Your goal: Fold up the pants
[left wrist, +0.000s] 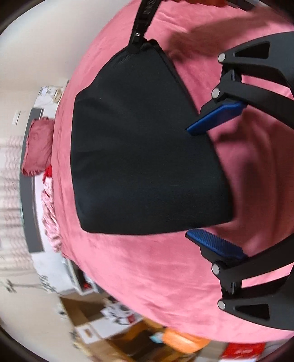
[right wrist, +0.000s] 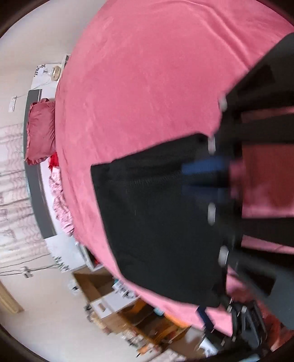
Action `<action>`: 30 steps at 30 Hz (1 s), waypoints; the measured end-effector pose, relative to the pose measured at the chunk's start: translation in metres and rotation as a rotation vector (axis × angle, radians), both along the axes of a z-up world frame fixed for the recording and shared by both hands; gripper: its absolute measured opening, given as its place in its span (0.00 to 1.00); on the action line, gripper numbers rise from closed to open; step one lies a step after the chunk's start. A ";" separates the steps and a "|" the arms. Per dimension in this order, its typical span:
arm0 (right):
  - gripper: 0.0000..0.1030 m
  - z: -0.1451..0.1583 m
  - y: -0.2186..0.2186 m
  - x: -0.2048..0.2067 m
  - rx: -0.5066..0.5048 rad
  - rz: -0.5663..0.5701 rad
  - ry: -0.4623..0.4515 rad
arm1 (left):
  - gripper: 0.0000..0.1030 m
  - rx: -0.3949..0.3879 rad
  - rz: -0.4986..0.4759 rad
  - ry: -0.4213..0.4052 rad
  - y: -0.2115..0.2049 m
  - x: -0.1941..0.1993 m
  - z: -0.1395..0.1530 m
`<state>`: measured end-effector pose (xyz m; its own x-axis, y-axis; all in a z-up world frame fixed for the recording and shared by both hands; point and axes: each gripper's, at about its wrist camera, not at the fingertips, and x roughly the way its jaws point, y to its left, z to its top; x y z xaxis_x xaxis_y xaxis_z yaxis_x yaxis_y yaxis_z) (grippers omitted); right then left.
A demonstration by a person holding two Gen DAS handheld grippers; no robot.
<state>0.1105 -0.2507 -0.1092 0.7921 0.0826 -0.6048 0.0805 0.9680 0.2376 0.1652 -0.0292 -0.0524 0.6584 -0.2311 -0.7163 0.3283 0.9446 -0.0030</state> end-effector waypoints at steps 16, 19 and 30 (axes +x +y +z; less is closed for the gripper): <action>0.98 -0.053 0.046 -0.105 -0.059 -0.017 0.152 | 0.91 0.058 0.093 0.025 0.017 -0.111 -0.016; 0.98 -0.037 0.047 -0.113 -0.079 -0.040 0.105 | 0.96 0.067 0.136 0.001 0.020 -0.118 -0.005; 0.98 -0.013 0.057 -0.138 -0.144 -0.078 0.020 | 0.96 -0.004 0.161 -0.013 0.027 -0.138 0.020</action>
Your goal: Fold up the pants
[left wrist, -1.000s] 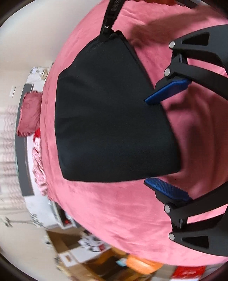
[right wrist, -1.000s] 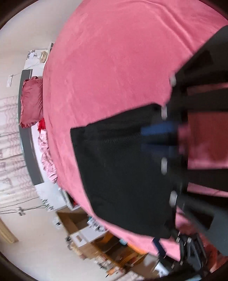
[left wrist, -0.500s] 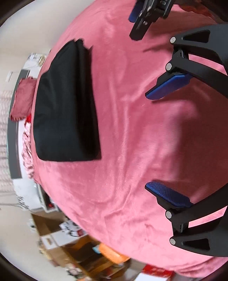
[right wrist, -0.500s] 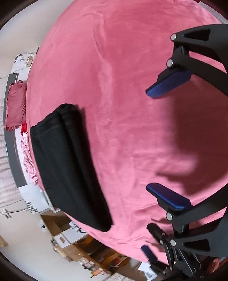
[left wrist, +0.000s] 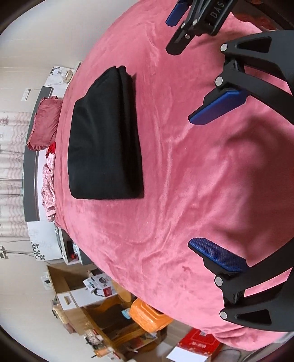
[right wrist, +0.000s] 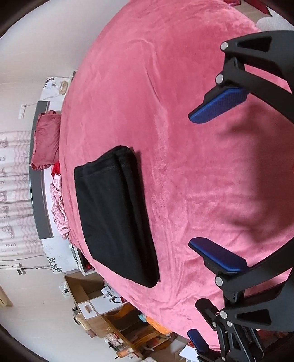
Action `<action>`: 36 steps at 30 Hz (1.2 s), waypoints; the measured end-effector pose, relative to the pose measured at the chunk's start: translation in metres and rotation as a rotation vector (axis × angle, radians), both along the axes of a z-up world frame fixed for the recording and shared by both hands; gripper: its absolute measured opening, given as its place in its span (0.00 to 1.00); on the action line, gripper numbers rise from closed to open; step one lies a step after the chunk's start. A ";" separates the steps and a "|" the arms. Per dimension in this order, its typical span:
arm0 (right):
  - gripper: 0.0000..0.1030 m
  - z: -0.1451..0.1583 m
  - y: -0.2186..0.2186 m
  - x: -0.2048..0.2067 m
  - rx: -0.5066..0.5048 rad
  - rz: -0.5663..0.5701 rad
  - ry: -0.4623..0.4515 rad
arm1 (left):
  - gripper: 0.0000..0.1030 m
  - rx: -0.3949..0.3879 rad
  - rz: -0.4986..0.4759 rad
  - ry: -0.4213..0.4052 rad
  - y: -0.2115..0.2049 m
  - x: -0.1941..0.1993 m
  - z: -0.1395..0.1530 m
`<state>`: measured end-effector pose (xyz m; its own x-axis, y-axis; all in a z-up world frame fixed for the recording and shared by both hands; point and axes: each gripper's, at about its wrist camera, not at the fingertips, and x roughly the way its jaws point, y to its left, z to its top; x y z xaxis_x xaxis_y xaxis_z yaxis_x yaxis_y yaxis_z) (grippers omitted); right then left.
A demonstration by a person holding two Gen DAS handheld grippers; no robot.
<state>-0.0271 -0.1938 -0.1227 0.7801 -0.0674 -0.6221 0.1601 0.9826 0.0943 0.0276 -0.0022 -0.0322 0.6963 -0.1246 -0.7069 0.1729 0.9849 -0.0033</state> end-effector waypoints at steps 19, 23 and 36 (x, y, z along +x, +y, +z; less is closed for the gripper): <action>0.98 0.026 0.008 -0.015 -0.061 -0.005 -0.117 | 0.96 0.006 0.065 -0.066 0.006 -0.022 0.027; 0.98 0.027 0.011 -0.016 -0.069 0.001 -0.121 | 0.96 -0.007 0.065 -0.051 0.008 -0.022 0.027; 0.98 0.027 0.011 -0.016 -0.066 -0.001 -0.120 | 0.96 0.000 0.062 -0.066 0.009 -0.024 0.030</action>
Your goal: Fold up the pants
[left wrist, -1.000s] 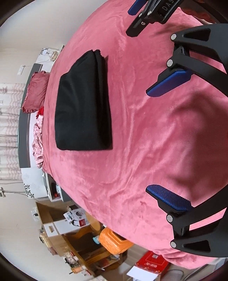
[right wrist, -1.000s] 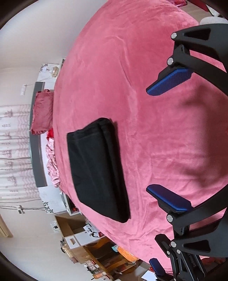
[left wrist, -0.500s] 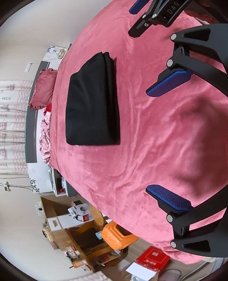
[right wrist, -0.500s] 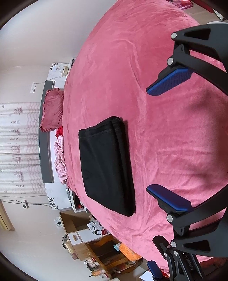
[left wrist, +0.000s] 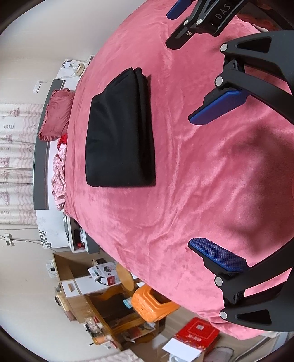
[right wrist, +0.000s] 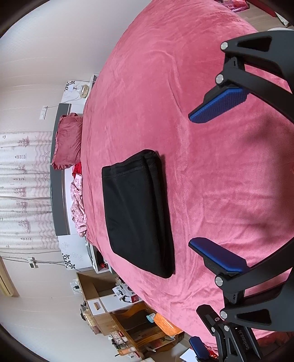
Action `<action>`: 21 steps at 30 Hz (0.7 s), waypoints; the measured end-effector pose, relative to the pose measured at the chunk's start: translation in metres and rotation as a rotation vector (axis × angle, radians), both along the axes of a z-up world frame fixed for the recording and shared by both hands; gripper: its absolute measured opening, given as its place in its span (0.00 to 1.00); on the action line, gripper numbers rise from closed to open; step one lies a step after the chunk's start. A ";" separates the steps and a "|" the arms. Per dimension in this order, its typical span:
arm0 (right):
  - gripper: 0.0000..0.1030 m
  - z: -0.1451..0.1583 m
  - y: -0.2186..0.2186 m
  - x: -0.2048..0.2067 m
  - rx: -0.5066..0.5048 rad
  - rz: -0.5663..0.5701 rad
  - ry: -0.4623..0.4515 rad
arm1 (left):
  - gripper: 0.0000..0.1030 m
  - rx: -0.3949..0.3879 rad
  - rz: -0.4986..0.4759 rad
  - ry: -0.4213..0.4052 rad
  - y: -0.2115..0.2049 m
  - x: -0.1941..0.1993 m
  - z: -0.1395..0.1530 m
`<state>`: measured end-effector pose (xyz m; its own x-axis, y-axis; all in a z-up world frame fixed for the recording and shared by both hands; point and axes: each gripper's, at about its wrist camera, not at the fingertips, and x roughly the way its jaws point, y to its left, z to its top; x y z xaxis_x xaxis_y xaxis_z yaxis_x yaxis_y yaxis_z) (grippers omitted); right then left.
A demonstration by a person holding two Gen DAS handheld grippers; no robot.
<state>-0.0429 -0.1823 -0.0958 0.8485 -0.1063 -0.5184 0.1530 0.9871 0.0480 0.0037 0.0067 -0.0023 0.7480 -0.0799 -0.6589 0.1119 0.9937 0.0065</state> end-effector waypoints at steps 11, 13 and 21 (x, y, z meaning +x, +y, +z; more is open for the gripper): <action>0.98 -0.001 0.001 0.002 0.004 0.000 0.006 | 0.96 -0.004 0.008 0.009 -0.001 0.002 -0.001; 0.98 -0.001 0.001 0.002 0.005 0.000 0.007 | 0.96 -0.003 0.007 0.006 -0.001 0.002 0.000; 0.98 0.000 0.001 0.002 0.002 0.005 -0.004 | 0.96 -0.004 0.007 -0.001 -0.001 0.000 -0.001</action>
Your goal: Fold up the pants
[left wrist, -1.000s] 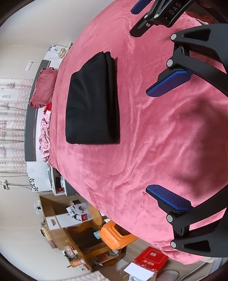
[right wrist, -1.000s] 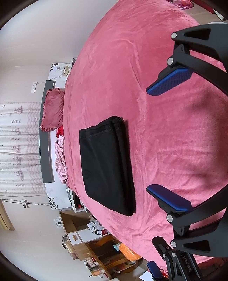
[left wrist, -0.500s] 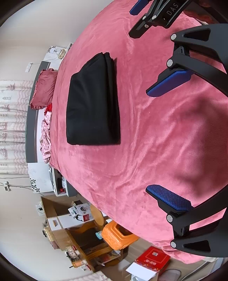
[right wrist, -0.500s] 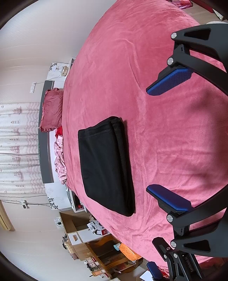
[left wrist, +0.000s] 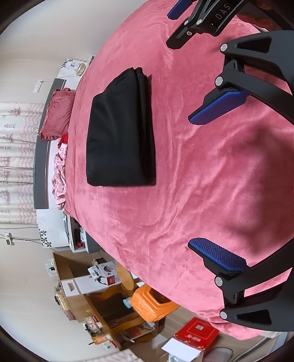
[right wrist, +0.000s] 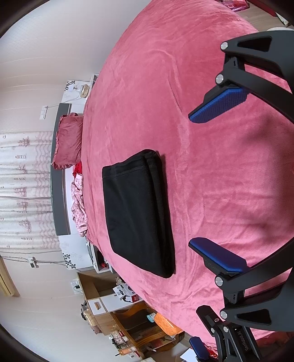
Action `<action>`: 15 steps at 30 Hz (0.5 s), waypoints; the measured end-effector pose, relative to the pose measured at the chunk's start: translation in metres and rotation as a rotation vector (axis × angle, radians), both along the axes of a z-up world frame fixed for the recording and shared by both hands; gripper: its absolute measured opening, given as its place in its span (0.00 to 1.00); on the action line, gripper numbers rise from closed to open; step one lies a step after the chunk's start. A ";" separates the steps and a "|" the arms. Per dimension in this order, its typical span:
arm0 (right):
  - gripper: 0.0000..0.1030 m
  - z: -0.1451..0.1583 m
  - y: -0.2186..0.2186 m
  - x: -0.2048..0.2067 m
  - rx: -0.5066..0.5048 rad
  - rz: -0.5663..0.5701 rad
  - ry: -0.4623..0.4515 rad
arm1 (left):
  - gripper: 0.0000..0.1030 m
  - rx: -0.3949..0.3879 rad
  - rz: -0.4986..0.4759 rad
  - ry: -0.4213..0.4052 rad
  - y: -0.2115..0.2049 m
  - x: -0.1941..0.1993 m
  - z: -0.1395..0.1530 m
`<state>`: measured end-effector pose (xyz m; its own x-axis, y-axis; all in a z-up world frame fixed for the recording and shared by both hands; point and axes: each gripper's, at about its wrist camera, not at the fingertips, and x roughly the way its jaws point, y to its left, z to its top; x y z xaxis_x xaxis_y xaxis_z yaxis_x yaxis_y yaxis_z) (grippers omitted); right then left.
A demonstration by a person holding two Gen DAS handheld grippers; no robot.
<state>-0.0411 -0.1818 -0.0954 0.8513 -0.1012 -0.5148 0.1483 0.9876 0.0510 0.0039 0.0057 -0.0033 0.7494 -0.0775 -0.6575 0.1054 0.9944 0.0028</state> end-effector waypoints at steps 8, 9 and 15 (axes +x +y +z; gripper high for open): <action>0.98 -0.002 0.000 0.003 0.002 0.007 0.008 | 0.96 -0.002 0.001 0.002 0.000 0.000 0.000; 0.98 -0.002 -0.001 0.003 0.000 0.008 0.009 | 0.96 -0.001 0.000 0.002 0.000 0.000 -0.001; 0.98 -0.003 -0.001 0.003 0.002 0.010 0.012 | 0.96 -0.003 -0.001 0.002 0.001 0.000 0.000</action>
<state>-0.0378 -0.1823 -0.0980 0.8459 -0.0918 -0.5254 0.1390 0.9890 0.0510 0.0035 0.0066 -0.0037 0.7478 -0.0799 -0.6591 0.1062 0.9943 -0.0001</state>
